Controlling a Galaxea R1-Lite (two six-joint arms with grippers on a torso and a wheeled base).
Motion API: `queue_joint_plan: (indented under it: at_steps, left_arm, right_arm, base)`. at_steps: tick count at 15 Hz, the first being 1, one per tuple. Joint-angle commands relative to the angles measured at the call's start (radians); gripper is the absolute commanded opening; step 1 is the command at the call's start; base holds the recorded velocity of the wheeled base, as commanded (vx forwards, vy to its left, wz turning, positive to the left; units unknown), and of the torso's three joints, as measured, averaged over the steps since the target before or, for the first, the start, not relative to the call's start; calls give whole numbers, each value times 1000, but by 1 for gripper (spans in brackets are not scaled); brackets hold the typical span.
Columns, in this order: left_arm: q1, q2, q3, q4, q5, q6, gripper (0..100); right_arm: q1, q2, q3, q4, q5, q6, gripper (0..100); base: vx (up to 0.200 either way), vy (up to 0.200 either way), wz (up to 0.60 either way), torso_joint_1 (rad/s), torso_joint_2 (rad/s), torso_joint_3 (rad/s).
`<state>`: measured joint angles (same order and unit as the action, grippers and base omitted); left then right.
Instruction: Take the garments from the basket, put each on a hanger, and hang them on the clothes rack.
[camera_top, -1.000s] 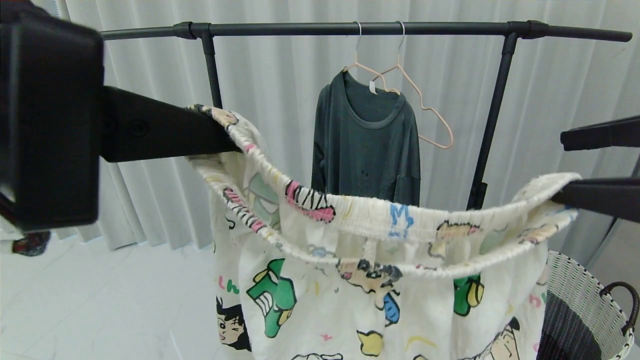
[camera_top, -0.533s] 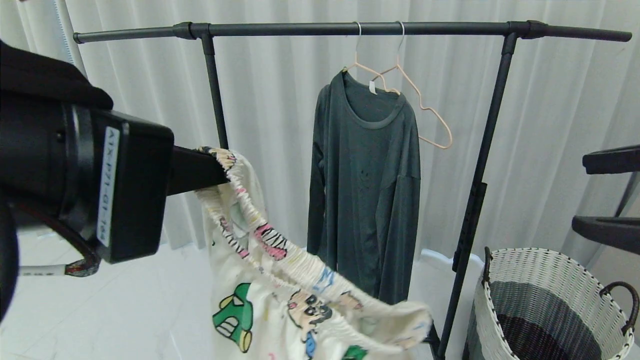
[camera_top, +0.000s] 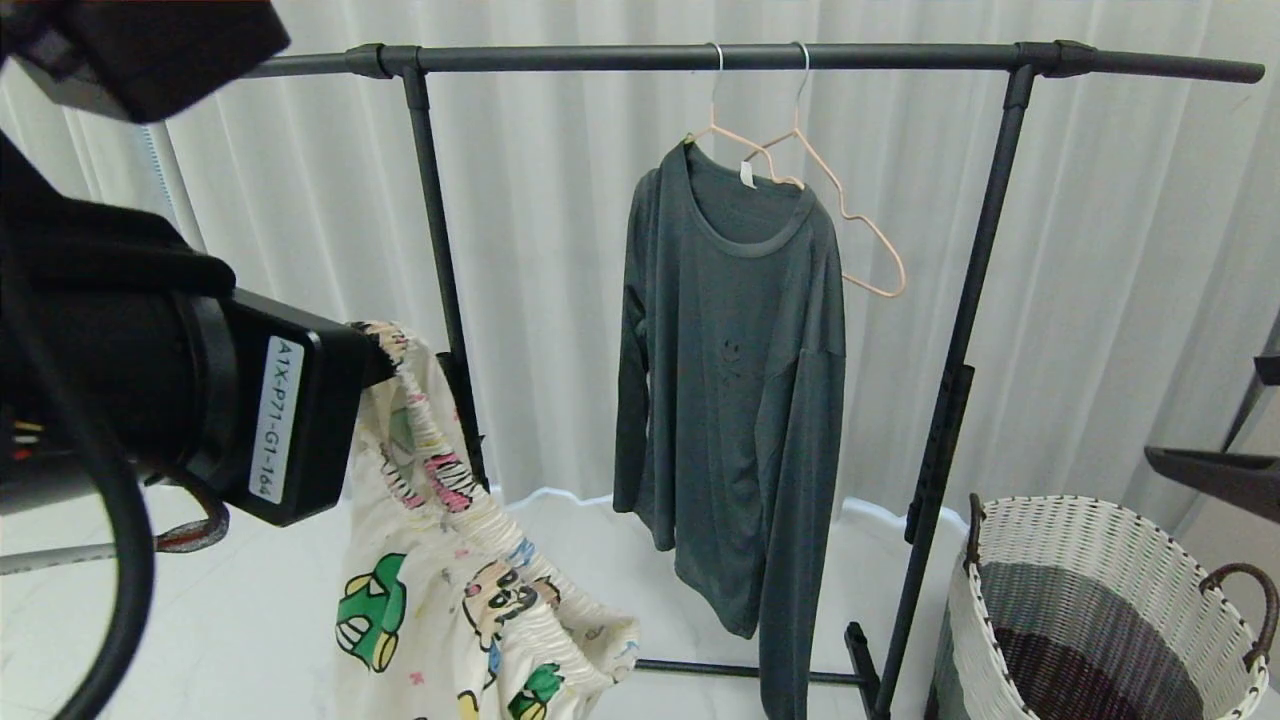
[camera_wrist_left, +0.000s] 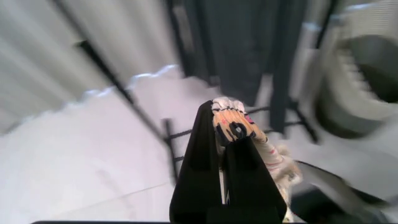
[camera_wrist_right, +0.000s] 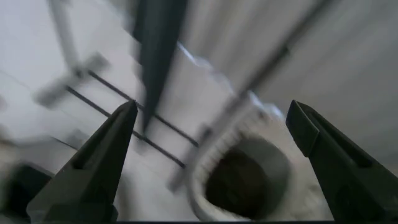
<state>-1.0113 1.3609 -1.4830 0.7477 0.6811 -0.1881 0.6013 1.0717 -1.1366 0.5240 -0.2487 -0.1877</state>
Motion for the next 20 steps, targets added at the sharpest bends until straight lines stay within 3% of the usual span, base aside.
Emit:
queue_joint_plan:
  at_steps: [1, 2, 5, 6, 8, 11, 16, 20]
  left_arm:
    - [8, -17, 61, 1, 51, -1, 0]
    - [8, -26, 75, 1, 55, -1, 0]
    - [11, -42, 81, 1, 57, 1, 0]
    - [16, -43, 82, 2, 55, 1, 0]
    - [16, -45, 82, 1, 55, 1, 0]
    - [16, -45, 93, 1, 57, 1, 0]
    - [16, -52, 98, 1, 58, -1, 0]
    - [16, -63, 105, 1, 58, 1, 0]
  right_arm:
    - [-48, -47, 64, 7, -14, -26, 100]
    - [-58, -59, 86, 7, -20, -42, 100]
    - [-107, -96, 158, 5, -146, -153, 100]
    - [-113, -108, 170, -2, -150, -171, 100]
    - [-112, -114, 172, -27, -138, -154, 100]
    - [-113, -119, 172, -91, -46, -116, 100]
    - [-113, -118, 172, -99, -17, -115, 100]
    - [-113, -114, 173, -102, -7, -111, 100]
  base:
    - [0, 0, 0, 0, 0, 0]
    - [0, 0, 0, 0, 0, 0]
    - [0, 0, 0, 0, 0, 0]
    - [0, 0, 0, 0, 0, 0]
    - [0, 0, 0, 0, 0, 0]
    - [0, 0, 0, 14, -27, -11]
    - [0, 0, 0, 176, -183, -174]
    - [0, 0, 0, 203, -635, -228]
